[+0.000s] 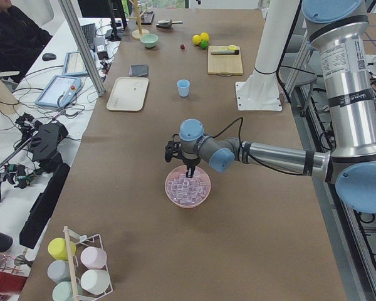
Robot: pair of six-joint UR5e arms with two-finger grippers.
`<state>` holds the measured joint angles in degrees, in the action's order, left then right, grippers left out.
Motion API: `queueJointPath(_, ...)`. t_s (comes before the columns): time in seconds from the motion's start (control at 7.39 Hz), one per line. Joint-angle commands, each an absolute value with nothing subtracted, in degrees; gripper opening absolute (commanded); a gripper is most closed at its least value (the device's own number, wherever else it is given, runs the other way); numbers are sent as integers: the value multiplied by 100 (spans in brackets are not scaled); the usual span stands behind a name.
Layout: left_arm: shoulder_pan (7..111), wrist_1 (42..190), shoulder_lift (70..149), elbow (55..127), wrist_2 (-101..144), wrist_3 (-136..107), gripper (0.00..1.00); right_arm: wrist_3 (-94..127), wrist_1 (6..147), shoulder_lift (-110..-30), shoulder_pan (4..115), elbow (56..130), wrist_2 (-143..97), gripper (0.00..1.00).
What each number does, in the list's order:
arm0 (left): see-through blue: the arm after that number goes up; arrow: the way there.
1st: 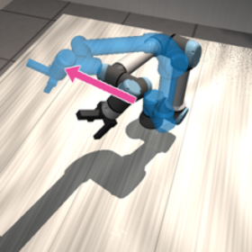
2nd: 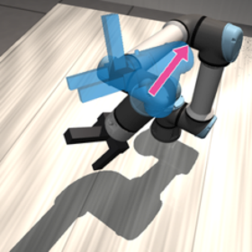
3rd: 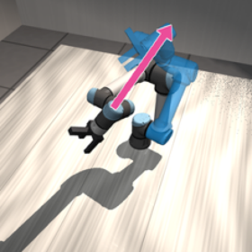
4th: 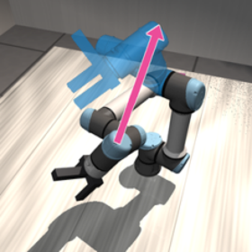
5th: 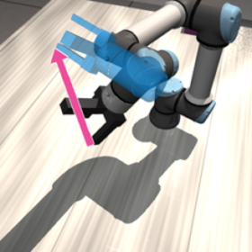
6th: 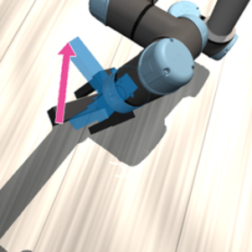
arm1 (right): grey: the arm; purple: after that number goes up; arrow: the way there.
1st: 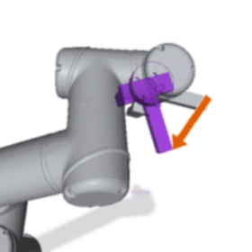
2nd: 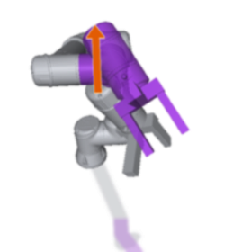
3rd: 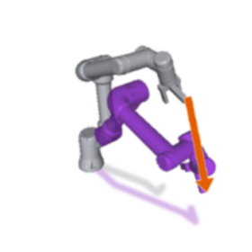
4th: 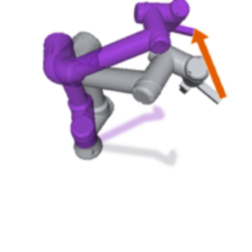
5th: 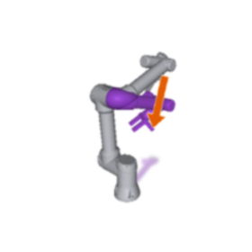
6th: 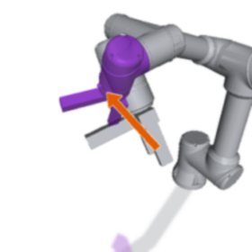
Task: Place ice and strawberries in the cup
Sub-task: 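Carry the ice cube with the left gripper over the blue cup and release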
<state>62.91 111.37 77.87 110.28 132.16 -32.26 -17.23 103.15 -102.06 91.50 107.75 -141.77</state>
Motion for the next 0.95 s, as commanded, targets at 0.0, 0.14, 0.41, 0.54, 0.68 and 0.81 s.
queueJointPath(0.0, 6425, 9717, 9002, 11312, 13201, -3339, 0, -1723, 10292, -10204, 9149, 10775, -14177, 100)
queueJointPath(0.14, 6390, 9442, 9400, 11372, 13201, -3662, 0, -1731, 10292, -10204, 9149, 10775, -14168, 100)
queueJointPath(0.41, 5499, 9195, 10541, 11199, 13184, -4671, 0, -1749, 10274, -10178, 9149, 10784, -14159, 100)
queueJointPath(0.54, 5180, 8741, 11400, 10936, 12853, -5259, 0, -1740, 10196, -10152, 9149, 10784, -14150, 100)
queueJointPath(0.68, 4559, 8597, 11991, 10803, 12241, -5587, 0, -1732, 10039, -10169, 9141, 10775, -14159, 100)
queueJointPath(0.81, 4266, 8596, 12249, 10715, 12104, -5825, 0, -1731, 10037, -10178, 9141, 10758, -14159, 100)
